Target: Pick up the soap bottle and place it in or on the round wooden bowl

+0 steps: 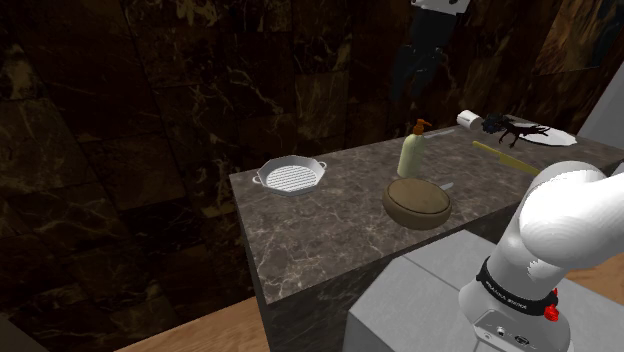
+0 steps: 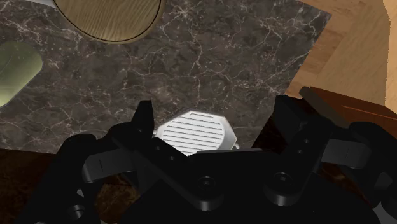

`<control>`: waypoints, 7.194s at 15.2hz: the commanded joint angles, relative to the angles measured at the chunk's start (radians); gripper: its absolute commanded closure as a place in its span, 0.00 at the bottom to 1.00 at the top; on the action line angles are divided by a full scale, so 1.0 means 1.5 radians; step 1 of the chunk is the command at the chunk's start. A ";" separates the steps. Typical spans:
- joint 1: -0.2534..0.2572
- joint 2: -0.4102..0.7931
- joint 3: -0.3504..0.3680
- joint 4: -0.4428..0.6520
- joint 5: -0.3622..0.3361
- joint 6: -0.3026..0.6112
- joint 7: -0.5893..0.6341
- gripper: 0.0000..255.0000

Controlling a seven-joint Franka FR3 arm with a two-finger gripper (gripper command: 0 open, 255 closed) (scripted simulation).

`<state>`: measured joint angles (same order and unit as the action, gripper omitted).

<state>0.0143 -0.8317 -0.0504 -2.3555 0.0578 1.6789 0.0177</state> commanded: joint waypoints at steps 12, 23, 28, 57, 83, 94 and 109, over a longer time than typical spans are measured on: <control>-0.042 0.087 -0.157 -0.028 -0.078 0.109 -0.167 0.00; -0.044 0.270 -0.327 0.040 -0.086 0.220 -0.346 0.00; -0.030 0.386 -0.408 0.103 -0.037 0.259 -0.448 0.00; -0.021 0.523 -0.464 0.124 0.066 0.336 -0.560 1.00; -0.021 0.455 -0.443 0.302 0.003 0.114 -0.489 1.00; -0.019 0.340 -0.383 0.287 -0.062 0.040 -0.404 1.00; -0.056 0.035 -0.158 0.136 -0.095 -0.109 -0.192 1.00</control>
<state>-0.0676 -0.7586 -0.3048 -2.1500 -0.0885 1.5365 -0.2855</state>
